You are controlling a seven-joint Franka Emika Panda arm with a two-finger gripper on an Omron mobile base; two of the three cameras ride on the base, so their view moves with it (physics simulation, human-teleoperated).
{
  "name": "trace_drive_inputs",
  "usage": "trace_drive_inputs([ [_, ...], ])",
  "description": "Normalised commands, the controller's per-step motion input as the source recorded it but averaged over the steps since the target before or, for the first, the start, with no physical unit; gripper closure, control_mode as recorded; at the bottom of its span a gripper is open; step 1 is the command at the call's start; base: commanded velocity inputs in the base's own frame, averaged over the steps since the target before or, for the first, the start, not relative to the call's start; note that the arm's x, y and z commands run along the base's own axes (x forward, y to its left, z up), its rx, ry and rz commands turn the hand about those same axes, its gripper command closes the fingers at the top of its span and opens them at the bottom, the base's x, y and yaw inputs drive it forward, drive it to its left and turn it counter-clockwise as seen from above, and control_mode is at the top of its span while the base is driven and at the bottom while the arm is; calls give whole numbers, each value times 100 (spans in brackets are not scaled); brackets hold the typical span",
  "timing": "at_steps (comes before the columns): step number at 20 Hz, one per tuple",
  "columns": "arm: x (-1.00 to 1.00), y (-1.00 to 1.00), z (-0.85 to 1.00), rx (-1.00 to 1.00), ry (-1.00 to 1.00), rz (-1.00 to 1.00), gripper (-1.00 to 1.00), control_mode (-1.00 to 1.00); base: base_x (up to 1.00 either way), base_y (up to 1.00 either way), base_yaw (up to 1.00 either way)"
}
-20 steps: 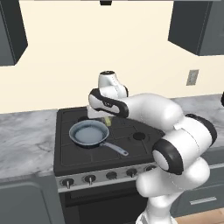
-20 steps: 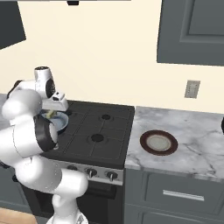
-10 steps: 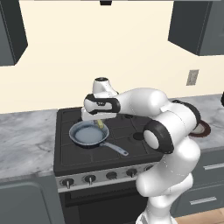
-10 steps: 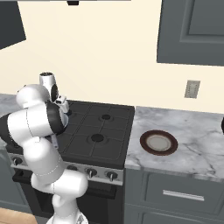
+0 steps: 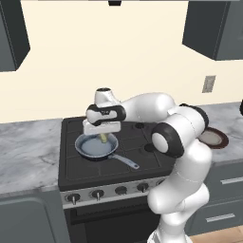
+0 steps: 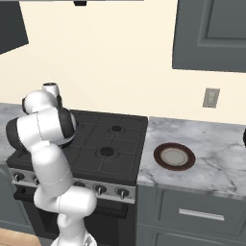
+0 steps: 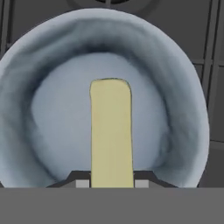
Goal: Pick up the butter stick and place it in the pan. Then turn on the burner for the pan.
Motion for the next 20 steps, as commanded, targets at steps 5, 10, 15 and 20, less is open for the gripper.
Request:
trace_drive_inputs([
  [5, 0, 10, -29, 0, 1, 0, 100, -100, 0, 0, 0],
  [10, 0, 13, -28, 0, 5, 0, 100, -100, 0, 0, 0],
  [15, 0, 16, -27, 0, 4, 0, 100, -100, 0, 0, 0],
  [20, 9, 12, -20, 0, 2, 0, 100, -100, 0, 0, 0],
])
